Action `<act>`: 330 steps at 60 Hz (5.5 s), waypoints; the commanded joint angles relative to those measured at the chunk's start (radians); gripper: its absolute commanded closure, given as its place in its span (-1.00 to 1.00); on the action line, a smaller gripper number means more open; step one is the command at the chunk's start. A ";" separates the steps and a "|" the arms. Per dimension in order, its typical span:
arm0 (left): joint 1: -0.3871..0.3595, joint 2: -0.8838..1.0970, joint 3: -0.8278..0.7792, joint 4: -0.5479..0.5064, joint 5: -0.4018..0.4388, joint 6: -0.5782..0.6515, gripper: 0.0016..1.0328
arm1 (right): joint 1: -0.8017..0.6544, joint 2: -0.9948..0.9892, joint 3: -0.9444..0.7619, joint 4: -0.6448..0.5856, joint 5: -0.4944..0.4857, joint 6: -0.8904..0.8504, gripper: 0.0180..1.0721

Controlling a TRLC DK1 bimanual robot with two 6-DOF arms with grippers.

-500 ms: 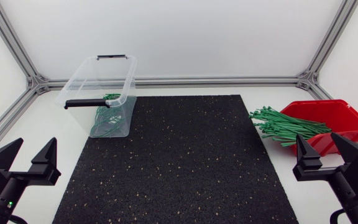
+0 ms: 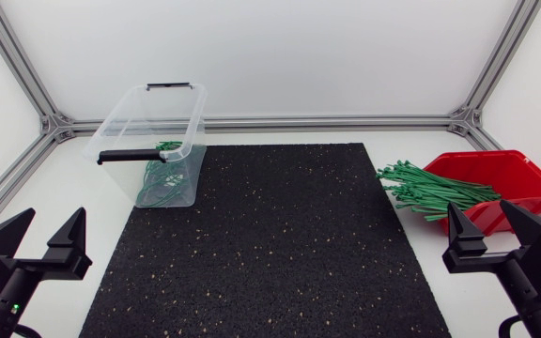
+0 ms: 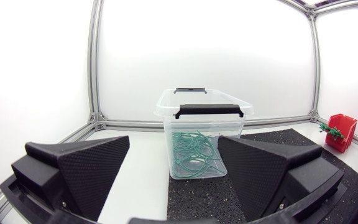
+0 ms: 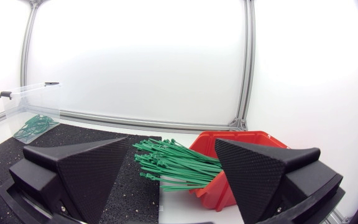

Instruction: Take a green cable tie from the red box, thread the tail through the head to close it, then place it in the transparent bin on the left.

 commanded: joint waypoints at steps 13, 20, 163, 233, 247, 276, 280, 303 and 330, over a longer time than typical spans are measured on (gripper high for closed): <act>-0.008 -0.007 -0.042 -0.009 -0.004 -0.018 -0.92 | -0.021 -0.012 -0.010 0.015 0.004 0.001 -0.93; -0.008 -0.007 -0.041 -0.009 -0.004 -0.018 -0.92 | -0.022 -0.012 0.018 0.017 0.007 0.002 -0.93; -0.006 -0.002 -0.039 -0.021 -0.003 -0.017 -0.92 | -0.213 1.049 0.651 -0.674 -0.213 -1.395 -0.80; -0.028 -0.002 -0.039 -0.025 0.017 -0.023 -0.92 | -0.059 1.210 0.584 -0.487 -0.122 -1.453 -0.37; -0.034 -0.002 -0.039 -0.025 0.017 -0.029 -0.92 | -0.032 1.219 0.599 -0.479 -0.127 -1.439 -0.37; -0.048 -0.002 -0.039 -0.027 0.022 -0.040 -0.92 | -0.053 1.245 0.619 -0.422 -0.141 -1.446 -0.37; -0.046 -0.002 -0.038 -0.029 0.022 -0.040 -0.92 | -0.067 1.247 0.620 -0.408 -0.141 -1.455 -0.37; -0.055 -0.002 -0.038 -0.029 0.023 -0.040 -0.92 | -0.133 1.265 0.634 -0.404 -0.138 -1.499 -0.29; -0.059 -0.002 -0.038 -0.029 0.023 -0.040 -0.92 | -0.176 1.261 0.648 -0.419 -0.139 -1.541 -0.18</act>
